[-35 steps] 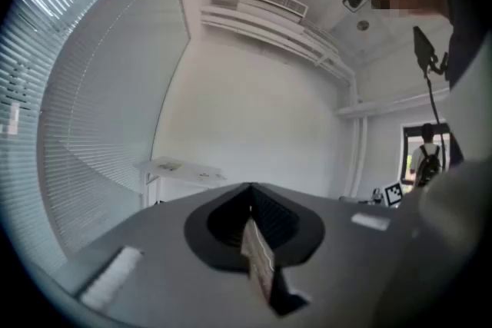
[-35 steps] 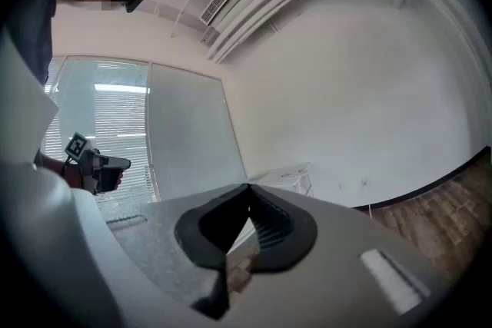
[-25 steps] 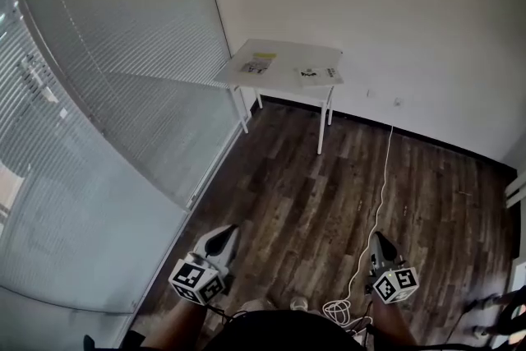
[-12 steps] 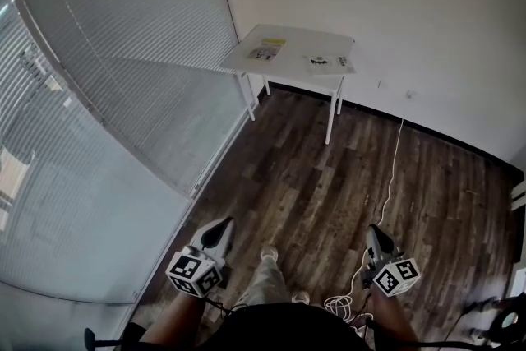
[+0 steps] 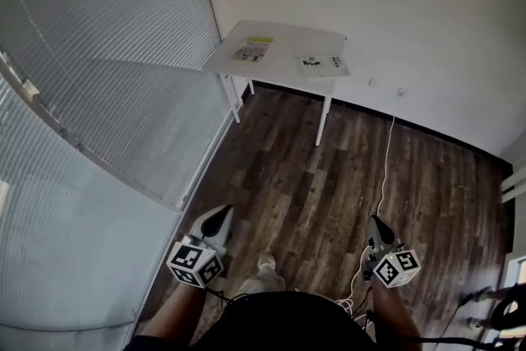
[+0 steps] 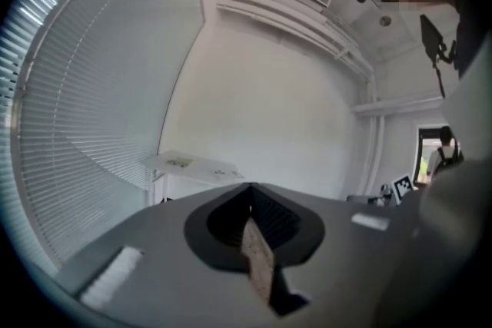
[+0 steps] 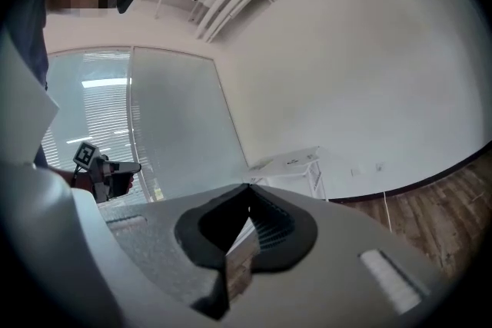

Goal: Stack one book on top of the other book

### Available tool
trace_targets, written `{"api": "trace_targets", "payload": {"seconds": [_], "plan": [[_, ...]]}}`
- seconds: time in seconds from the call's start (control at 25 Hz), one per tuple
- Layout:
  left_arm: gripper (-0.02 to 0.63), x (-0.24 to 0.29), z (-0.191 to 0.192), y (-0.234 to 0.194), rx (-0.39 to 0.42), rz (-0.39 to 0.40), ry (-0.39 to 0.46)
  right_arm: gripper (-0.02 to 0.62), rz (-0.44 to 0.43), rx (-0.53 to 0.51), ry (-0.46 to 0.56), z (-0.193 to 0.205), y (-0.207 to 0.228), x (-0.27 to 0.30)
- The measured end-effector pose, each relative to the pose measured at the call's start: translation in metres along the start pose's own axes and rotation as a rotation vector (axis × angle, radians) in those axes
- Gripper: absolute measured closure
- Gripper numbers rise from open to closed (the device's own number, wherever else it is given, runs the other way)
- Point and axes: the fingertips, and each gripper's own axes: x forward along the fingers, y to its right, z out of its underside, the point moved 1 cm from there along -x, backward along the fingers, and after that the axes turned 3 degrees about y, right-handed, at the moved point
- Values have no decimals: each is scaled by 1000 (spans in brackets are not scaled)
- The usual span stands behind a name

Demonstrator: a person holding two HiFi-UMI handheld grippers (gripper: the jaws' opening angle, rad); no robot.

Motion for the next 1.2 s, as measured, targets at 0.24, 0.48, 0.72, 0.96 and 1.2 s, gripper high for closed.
{"api": "trace_targets", "payload": {"seconds": [0.24,0.48,0.72,0.96,1.2], "plan": [[598,44,-30,-57,43,70,2,594,36,-1,6,-10,-11,66],[598,89,-49,-97,107,134,-15,594,66,20,56,-27,-20,121],[598,126,-42,-132,29,91,-43,594,77,47,-17,-16,-13,154],[598,176,-46,-158,14,46,-51,594,110,59,38,-25,22,224],[598,242,-77,-194,30,-24,-81,594,88,63,94,-69,68,318]]}}
